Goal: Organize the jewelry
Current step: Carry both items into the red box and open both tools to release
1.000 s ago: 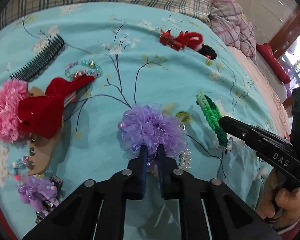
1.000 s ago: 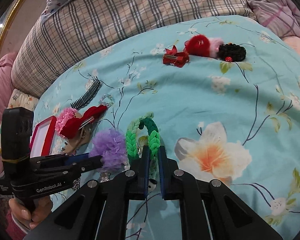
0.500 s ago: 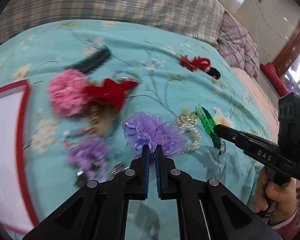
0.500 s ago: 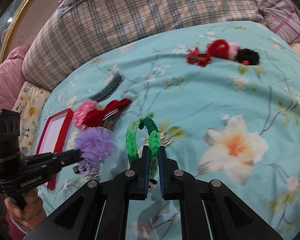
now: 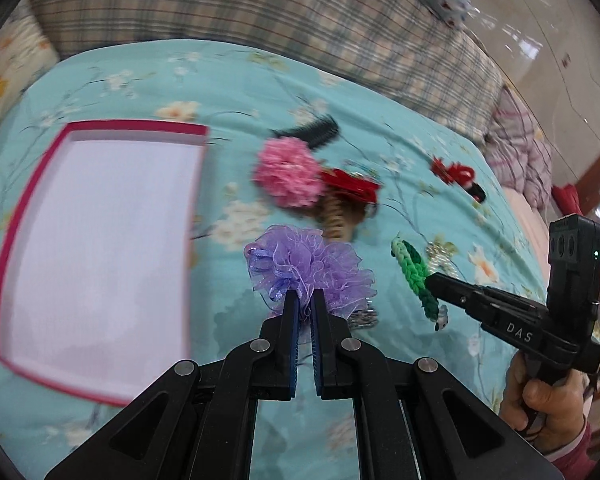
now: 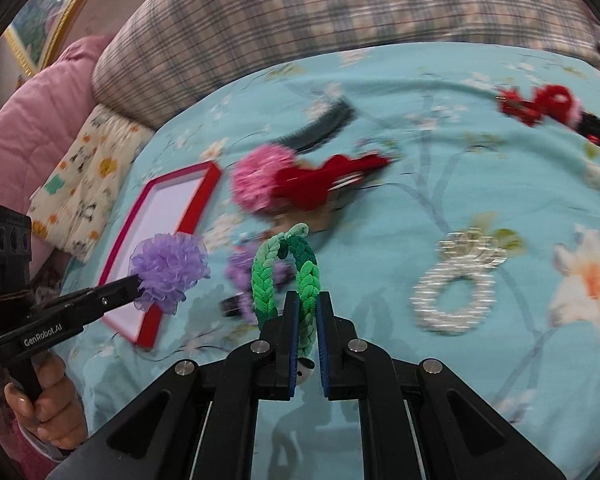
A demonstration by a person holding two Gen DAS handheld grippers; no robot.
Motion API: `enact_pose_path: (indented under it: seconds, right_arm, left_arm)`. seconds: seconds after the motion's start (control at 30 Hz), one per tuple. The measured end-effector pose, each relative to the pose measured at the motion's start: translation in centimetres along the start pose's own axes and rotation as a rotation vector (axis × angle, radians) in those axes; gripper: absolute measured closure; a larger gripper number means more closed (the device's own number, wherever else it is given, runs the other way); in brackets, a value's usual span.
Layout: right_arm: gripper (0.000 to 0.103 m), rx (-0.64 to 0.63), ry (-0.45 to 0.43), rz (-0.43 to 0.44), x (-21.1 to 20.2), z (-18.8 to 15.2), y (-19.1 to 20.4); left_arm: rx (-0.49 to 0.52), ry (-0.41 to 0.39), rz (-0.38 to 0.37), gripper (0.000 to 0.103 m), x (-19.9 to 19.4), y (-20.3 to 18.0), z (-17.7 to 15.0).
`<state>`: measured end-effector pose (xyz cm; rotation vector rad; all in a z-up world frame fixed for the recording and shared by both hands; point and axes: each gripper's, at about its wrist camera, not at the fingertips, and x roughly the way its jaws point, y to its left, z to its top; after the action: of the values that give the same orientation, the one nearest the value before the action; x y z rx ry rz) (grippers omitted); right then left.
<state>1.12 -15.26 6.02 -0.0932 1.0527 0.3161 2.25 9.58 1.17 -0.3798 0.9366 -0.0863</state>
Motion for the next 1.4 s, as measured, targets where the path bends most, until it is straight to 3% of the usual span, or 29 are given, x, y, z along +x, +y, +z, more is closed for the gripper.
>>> enact_pose_path:
  seconds: [0.4, 0.73, 1.0, 1.23, 1.4]
  right_arm:
    - [0.096, -0.147, 0.065, 0.162, 5.8, 0.5, 11.6]
    - [0.096, -0.213, 0.150, 0.232, 11.5, 0.0, 18.3]
    - [0.096, -0.269, 0.250, 0.168, 15.3, -1.0, 18.8]
    - [0.096, -0.312, 0.230, 0.041, 14.6, -0.1, 16.5]
    - [0.094, -0.271, 0.248, 0.076, 14.6, 0.4, 15.4]
  left_arm:
    - [-0.148, -0.064, 0.130, 0.099, -7.0, 8.0, -2.4]
    - [-0.255, -0.070, 0.188, 0.098, -8.2, 12.0, -4.0]
    - [-0.293, -0.022, 0.190, 0.098, -6.2, 13.4, -4.0]
    - [-0.281, 0.015, 0.167, 0.097, -3.7, 13.8, -3.3]
    - [-0.261, 0.040, 0.175, 0.096, -2.3, 13.8, -3.0]
